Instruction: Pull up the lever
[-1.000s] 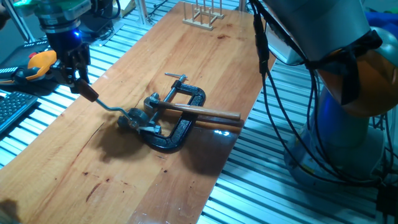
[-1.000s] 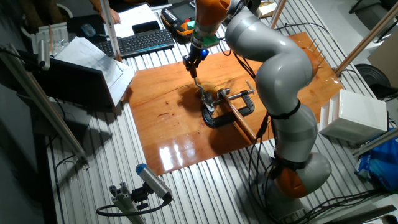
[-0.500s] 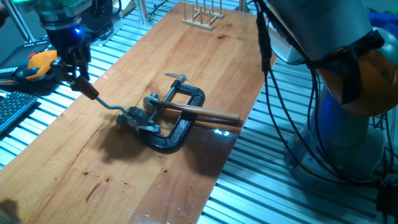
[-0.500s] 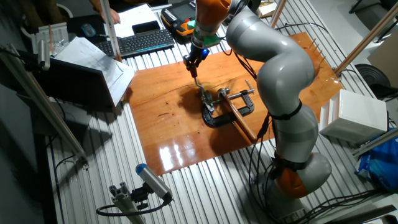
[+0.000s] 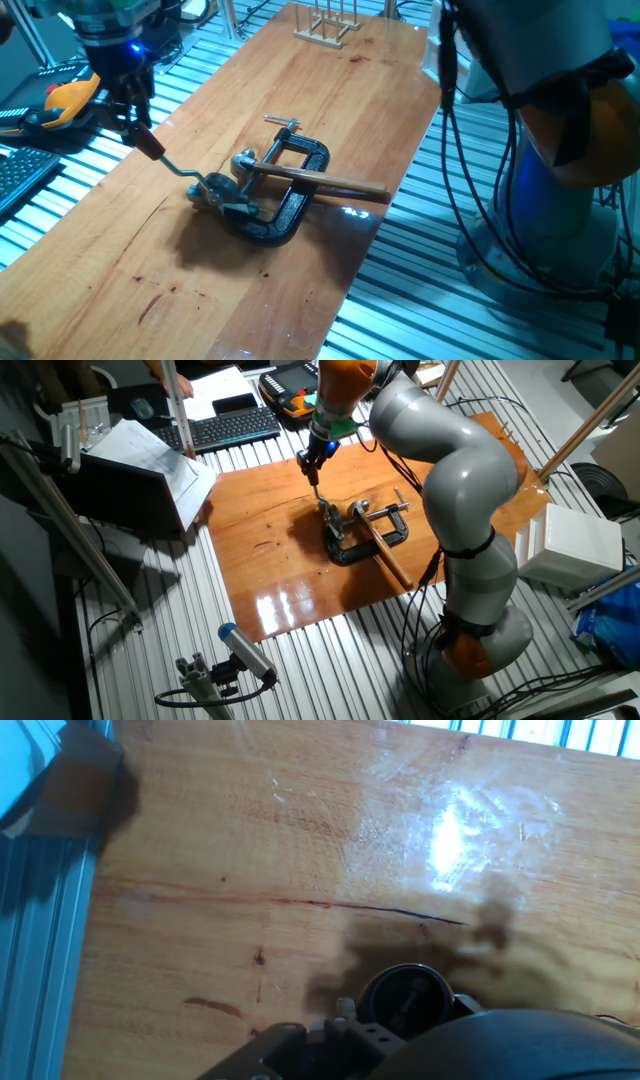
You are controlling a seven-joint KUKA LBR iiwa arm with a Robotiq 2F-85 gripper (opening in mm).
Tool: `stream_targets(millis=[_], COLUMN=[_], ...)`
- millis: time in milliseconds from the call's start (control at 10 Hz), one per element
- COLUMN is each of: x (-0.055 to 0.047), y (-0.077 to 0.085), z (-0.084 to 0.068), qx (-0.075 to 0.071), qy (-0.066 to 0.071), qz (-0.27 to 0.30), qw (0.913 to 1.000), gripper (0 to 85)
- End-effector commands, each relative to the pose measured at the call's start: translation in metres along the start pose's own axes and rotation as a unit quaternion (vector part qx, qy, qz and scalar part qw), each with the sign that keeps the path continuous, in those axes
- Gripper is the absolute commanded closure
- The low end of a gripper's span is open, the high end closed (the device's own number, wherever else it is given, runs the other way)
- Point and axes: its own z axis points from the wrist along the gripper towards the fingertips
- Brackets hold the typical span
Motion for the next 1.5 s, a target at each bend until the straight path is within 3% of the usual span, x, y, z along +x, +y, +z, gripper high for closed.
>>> stream_targets(millis=[0,300,600,1400], x=[0.005,0.015,0.014,0.016], y=[-0.002,-0.008,-0.003,-0.004], z=[0.003,-0.001,-0.003,-0.002], qx=[0.001,0.0,0.002,0.003], qy=[-0.005,-0.007,-0.002,-0.01], qz=[0.0,-0.003,0.0,-0.004], qw=[1.0,1.0,1.0,0.9999], gripper=[85.0,85.0,85.0,85.0])
